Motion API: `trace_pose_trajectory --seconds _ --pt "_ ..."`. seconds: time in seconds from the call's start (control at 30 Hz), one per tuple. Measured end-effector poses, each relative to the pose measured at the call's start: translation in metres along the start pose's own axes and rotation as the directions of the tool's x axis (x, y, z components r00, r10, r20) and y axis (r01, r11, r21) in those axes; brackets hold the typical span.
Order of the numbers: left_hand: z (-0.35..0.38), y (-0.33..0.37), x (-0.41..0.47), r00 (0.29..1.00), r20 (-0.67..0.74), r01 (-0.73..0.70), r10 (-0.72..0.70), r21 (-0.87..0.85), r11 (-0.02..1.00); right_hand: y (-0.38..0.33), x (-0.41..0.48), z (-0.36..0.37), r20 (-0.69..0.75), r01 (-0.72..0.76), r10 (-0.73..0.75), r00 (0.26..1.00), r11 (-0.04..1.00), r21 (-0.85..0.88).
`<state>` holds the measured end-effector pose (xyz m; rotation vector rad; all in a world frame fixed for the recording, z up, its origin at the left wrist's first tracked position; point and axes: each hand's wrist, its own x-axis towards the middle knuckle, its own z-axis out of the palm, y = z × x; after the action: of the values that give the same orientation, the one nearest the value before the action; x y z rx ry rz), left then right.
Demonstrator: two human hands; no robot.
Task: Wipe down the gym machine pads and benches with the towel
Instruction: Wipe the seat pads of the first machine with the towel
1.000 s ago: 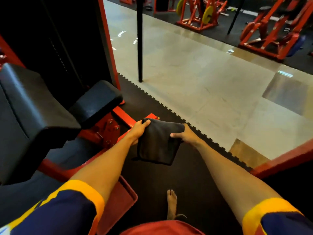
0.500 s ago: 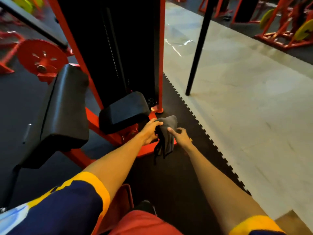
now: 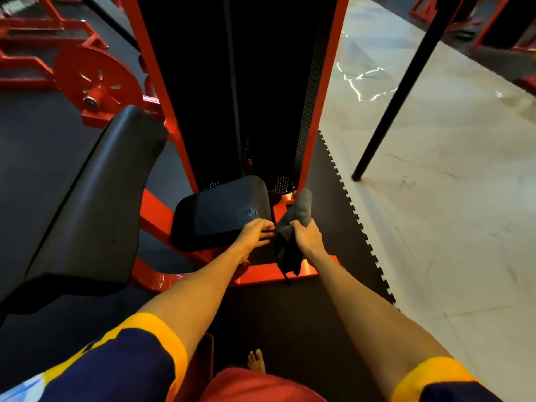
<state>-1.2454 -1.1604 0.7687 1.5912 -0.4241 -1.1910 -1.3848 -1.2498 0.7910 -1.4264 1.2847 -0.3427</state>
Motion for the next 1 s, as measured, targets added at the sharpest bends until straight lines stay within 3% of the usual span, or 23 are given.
trace_pose_trajectory --seconds 0.13,0.3,0.4,0.57,0.8,1.0 --pt "-0.022 0.009 0.049 0.957 -0.269 -0.091 0.112 0.089 0.992 -0.029 0.041 0.013 0.008 0.063 -0.062 0.998 0.977 -0.202" --pt "-0.040 0.014 0.083 0.914 -0.361 -0.097 0.187 0.253 0.963 -0.050 0.077 0.043 0.110 0.193 -0.167 0.980 0.934 -0.302" --pt "-0.049 0.013 0.109 0.885 -0.412 -0.075 0.218 0.336 0.939 -0.045 0.106 0.068 0.306 0.258 -0.131 0.943 0.869 -0.423" --pt "-0.046 0.013 0.136 0.841 -0.502 0.013 0.200 0.389 0.921 -0.025 0.132 0.080 0.367 0.256 -0.083 0.927 0.854 -0.453" --pt "-0.050 -0.001 0.158 0.851 -0.465 0.109 0.245 0.613 0.783 -0.021 0.160 0.102 0.372 0.303 -0.154 0.915 0.872 -0.384" --pt "-0.066 -0.024 0.155 0.898 -0.284 0.028 0.338 0.801 0.598 -0.038 0.188 0.114 0.338 0.365 -0.238 0.911 0.845 -0.390"
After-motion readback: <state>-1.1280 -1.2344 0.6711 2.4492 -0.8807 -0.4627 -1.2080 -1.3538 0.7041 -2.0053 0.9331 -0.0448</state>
